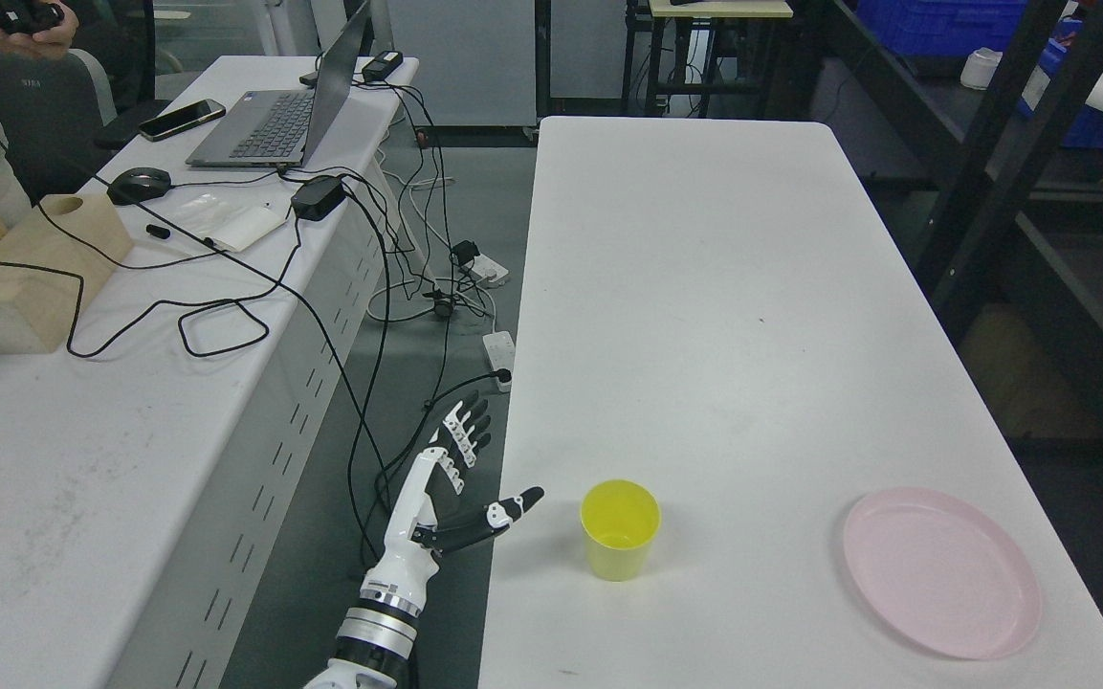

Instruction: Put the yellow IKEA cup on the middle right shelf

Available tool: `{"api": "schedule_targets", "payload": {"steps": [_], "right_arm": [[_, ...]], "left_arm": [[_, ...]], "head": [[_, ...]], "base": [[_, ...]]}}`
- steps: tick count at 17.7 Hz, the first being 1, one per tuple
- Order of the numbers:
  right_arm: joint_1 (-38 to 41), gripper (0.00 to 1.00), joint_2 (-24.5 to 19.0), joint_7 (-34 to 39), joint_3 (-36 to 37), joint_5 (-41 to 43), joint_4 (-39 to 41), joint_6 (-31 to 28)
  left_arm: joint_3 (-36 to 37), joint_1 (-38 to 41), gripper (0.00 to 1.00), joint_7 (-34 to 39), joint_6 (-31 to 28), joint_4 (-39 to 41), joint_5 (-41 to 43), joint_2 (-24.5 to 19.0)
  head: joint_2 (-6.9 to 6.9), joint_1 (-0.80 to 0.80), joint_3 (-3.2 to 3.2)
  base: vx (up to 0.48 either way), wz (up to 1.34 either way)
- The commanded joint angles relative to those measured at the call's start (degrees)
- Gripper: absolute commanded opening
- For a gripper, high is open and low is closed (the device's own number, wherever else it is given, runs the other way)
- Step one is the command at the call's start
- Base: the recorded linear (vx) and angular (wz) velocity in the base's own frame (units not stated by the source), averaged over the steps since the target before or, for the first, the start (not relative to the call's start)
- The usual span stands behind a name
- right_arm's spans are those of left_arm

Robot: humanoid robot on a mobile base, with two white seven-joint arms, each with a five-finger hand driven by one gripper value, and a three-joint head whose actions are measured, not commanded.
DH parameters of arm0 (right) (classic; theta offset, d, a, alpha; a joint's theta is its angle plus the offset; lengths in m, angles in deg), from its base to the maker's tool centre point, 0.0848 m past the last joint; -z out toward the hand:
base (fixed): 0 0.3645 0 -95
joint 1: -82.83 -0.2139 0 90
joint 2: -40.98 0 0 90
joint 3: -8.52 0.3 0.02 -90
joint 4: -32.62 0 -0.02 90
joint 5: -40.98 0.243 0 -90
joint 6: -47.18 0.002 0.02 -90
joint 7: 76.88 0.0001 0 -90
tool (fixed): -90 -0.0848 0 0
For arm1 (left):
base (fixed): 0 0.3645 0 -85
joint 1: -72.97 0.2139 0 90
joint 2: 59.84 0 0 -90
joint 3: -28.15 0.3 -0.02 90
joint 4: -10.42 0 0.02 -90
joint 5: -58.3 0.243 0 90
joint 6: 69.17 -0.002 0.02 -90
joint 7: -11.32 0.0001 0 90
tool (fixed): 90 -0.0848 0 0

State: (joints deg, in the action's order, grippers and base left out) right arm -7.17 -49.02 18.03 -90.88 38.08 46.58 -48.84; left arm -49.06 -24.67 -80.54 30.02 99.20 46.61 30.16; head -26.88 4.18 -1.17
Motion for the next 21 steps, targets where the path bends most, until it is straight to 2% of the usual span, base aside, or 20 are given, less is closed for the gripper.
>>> {"api": "schedule_targets", "payload": {"steps": [1,15,21], "right_arm": [[0.35,0.99,1.0,0.01,0.0,0.0,0.01,-0.04],[0.35,0.99,1.0,0.01,0.0,0.0,0.01,-0.04],[0.35,0.99,1.0,0.01,0.0,0.0,0.01,-0.04]], "left_arm": [[12.35,-0.26,1.0,0.02,0.48,0.08,0.0,-1.0],[11.03,2.46,1.0,0.02,0.48,-0.19,0.0,-1.0],[6.38,2.46,1.0,0.02,-0.22,-0.8,0.09,-1.0]], "head": [[0.0,0.0,0.0],[0.0,0.0,0.0],[0.0,0.0,0.0]], "base": [[0.0,0.0],[0.0,0.0],[0.0,0.0]]}}
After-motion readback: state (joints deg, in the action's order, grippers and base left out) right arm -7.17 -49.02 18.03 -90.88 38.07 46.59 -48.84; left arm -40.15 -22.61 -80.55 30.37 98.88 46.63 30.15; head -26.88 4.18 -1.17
